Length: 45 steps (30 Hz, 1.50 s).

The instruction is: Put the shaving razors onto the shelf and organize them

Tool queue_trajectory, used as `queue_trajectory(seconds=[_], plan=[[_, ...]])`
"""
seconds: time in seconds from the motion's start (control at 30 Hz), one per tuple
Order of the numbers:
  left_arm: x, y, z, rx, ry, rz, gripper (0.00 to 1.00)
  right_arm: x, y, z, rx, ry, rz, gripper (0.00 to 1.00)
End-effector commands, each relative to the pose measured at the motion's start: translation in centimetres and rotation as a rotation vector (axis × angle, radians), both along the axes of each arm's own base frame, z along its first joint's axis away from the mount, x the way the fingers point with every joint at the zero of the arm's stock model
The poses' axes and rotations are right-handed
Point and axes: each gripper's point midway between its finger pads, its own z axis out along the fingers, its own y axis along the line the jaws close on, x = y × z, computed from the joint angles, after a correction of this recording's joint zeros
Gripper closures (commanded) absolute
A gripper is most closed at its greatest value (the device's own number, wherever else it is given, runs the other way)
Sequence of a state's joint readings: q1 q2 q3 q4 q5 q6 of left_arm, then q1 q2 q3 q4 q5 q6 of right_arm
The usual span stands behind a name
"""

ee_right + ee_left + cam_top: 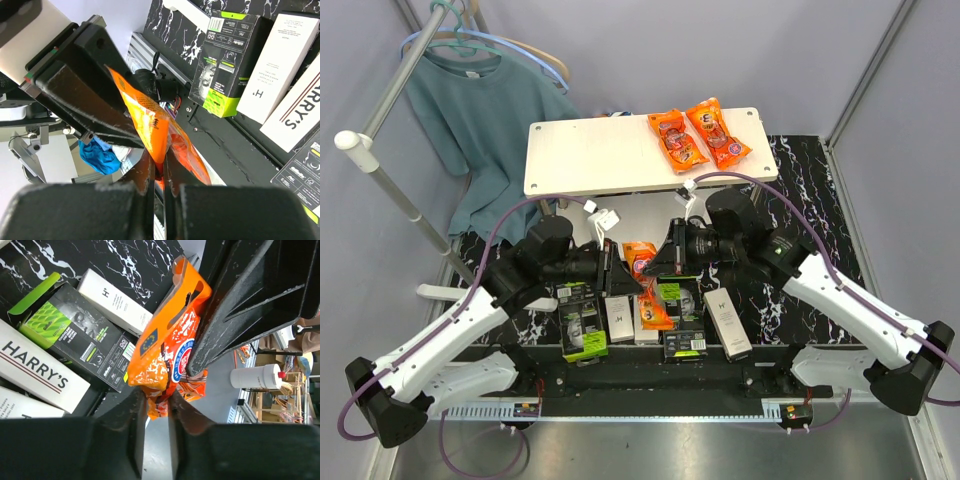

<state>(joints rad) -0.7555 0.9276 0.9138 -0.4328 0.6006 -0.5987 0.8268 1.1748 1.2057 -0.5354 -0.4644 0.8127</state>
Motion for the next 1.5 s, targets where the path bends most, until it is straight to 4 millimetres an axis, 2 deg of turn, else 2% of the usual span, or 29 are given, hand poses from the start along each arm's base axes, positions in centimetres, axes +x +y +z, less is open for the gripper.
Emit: queue_trajectory(seconds=[0.0, 0.03, 0.13, 0.23, 0.27, 0.37, 0.4, 0.53, 0.63, 0.73, 0.97, 1.17, 1.27, 1.3, 1.4, 1.47], plan=[[0.2, -0.8, 1.4, -0.055, -0.055, -0.016, 0.95, -0.3, 1.4, 3.6, 0.142, -0.061, 0.035, 1.00], [0.3, -0.8, 1.5, -0.055, -0.061, -0.009, 1.00, -0.2, 1.4, 3.7, 0.147, -0.063, 0.033, 1.00], [0.3, -0.8, 1.6, -0.063, -0.066, -0.003, 1.00, -0.4, 1.3, 3.6, 0.151, -0.058, 0.035, 0.98], [0.3, -0.5, 1.9, -0.068, -0.073, 0.011, 1.00, -0.2, 0.8, 3.2, 0.125, -0.058, 0.007, 0.87], [0.3, -0.5, 2.0, -0.070, -0.071, 0.015, 1.00, -0.3, 0.6, 3.2, 0.122, -0.065, 0.004, 0.68], [0.3, -0.4, 2.4, -0.078, -0.077, 0.026, 1.00, -0.1, -0.6, 3.1, 0.084, -0.081, -0.045, 0.49], [0.3, -0.4, 2.5, -0.082, -0.076, 0.029, 1.00, 0.3, -1.0, 3.0, 0.067, -0.099, -0.074, 0.46], [0.4, -0.4, 3.0, -0.092, -0.074, 0.034, 1.00, -0.5, -2.5, 2.0, -0.023, -0.095, -0.093, 0.40], [0.4, -0.6, 3.2, -0.094, -0.065, 0.031, 1.00, -1.2, -2.5, 1.6, -0.046, -0.093, -0.078, 0.37], [0.5, -0.6, 3.3, -0.094, -0.064, 0.032, 1.00, -1.4, -2.6, 0.8, -0.077, -0.086, -0.082, 0.37], [0.5, -0.7, 3.2, -0.093, -0.057, 0.034, 1.00, -2.5, -1.5, 0.3, -0.082, -0.074, -0.039, 0.43], [0.5, -0.7, 3.3, -0.096, -0.057, 0.031, 1.00, -3.1, -0.5, -1.6, -0.129, -0.056, -0.018, 0.50], [0.4, -0.6, 3.4, -0.099, -0.057, 0.034, 1.00, -2.9, -0.7, -2.1, -0.144, -0.052, -0.040, 0.68], [0.4, -0.6, 3.4, -0.100, -0.058, 0.032, 1.00, -2.8, -0.8, -2.1, -0.149, -0.058, -0.052, 0.77], [0.3, -0.6, 3.6, -0.104, -0.062, 0.032, 1.00, -2.6, -1.2, -2.3, -0.156, -0.063, -0.074, 0.93], [0.2, -0.6, 3.7, -0.107, -0.062, 0.026, 1.00, -2.5, -1.4, -2.5, -0.163, -0.061, -0.083, 0.98]])
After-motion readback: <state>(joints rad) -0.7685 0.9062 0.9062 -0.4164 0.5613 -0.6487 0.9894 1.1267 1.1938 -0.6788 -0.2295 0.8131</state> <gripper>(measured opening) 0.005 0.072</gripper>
